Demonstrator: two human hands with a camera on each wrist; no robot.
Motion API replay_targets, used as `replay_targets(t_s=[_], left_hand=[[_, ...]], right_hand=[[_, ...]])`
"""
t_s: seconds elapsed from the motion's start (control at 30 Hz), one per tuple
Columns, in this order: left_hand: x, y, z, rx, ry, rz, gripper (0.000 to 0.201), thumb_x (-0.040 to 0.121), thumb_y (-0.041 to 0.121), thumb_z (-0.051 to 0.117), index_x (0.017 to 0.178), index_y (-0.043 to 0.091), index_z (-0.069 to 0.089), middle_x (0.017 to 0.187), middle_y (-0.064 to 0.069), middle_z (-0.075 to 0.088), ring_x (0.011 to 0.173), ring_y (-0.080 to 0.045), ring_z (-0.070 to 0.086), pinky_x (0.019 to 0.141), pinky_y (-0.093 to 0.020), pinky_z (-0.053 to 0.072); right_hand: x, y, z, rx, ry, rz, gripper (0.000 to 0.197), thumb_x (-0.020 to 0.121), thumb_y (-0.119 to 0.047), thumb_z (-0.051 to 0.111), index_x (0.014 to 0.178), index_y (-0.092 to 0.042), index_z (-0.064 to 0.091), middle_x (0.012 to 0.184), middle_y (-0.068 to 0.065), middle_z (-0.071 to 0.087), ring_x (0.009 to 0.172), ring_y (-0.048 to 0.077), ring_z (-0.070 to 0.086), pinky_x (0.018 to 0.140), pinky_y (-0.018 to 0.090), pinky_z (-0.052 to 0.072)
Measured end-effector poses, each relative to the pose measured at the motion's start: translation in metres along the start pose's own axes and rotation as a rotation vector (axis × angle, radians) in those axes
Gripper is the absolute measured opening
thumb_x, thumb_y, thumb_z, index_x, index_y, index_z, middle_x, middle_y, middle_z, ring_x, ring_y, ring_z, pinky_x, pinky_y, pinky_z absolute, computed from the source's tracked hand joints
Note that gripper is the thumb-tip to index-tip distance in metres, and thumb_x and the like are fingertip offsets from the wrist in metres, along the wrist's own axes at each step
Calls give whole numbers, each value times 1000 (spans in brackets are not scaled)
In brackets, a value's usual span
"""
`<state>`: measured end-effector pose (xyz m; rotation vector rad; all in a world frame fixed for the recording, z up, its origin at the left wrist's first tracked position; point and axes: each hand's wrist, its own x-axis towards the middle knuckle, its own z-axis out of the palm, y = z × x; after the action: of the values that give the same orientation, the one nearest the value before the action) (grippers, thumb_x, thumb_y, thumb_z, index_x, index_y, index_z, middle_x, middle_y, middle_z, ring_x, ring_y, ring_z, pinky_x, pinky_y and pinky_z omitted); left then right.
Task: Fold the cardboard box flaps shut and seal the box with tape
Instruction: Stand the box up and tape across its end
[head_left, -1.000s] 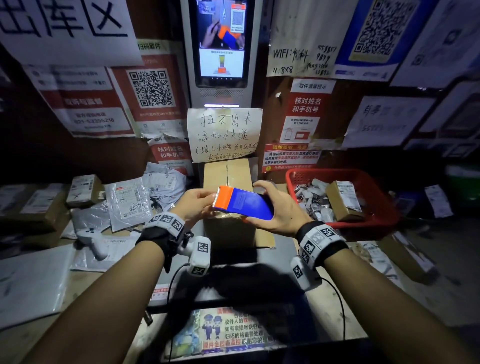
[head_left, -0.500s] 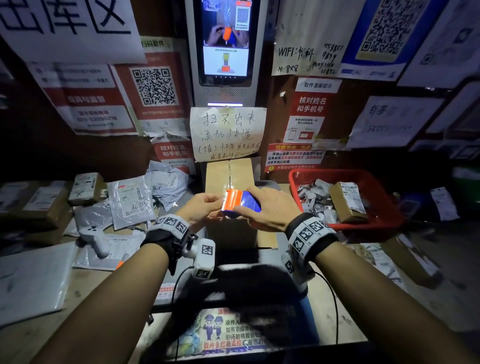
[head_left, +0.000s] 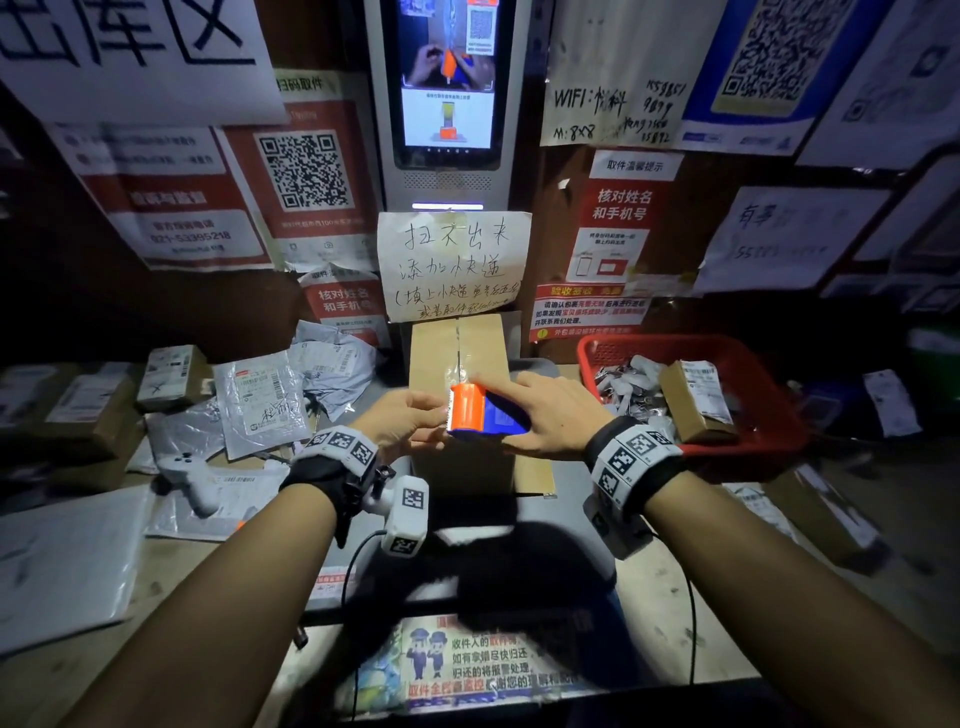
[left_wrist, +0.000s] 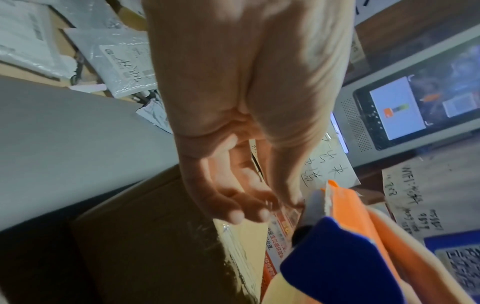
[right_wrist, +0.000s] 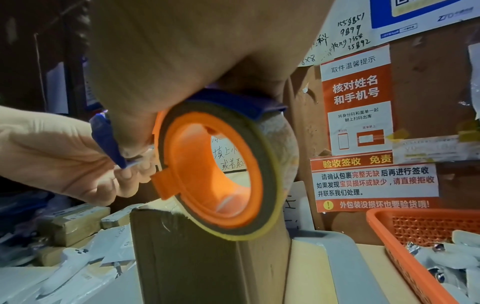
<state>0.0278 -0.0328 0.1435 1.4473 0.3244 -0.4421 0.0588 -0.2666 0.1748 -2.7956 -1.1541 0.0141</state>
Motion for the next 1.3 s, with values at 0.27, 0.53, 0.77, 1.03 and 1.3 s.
replay_targets(t_s=[0.27,0.53,0.77,1.03,1.3], left_hand=[[8,6,14,212,154,37,16,89,5,66,104,5,66,90,-14,69,73,-21,65,61,-28,50],[3,17,25,48,112,37,4,87,-3,65,90,-4,67,76,-15,68,56,-20,65,50,-26,57],[4,15,30,-33,215,80,10,85,-5,65,94,-2,68,83,-14,66,61,-18,65,49,-27,55],[7,10,37,29,359,138,18,89,-7,61,80,7,67,75,-11,62,56,-16,60,48,-25,54],[3,5,10,58,430,177,4,88,1,68,92,1,68,78,-14,65,58,-17,63,53,-24,55]], right_hand=[[-3,0,-4,-18,106,-37,89,82,-73,59,155,-35,27,106,2,58,83,12,51,62,26,33],[-5,15,-3,-17,112,-17,85,80,-70,60,150,-29,35,99,0,56,84,20,60,63,29,44],[-5,21,2,32,125,-4,87,76,-84,43,145,-31,34,96,1,60,83,19,60,70,39,55],[-1,22,3,146,102,-20,83,76,-86,47,142,-39,33,102,-2,69,87,16,64,77,40,55],[-22,40,0,169,57,2,83,78,-80,54,146,-37,34,120,-7,67,100,15,64,87,36,55]])
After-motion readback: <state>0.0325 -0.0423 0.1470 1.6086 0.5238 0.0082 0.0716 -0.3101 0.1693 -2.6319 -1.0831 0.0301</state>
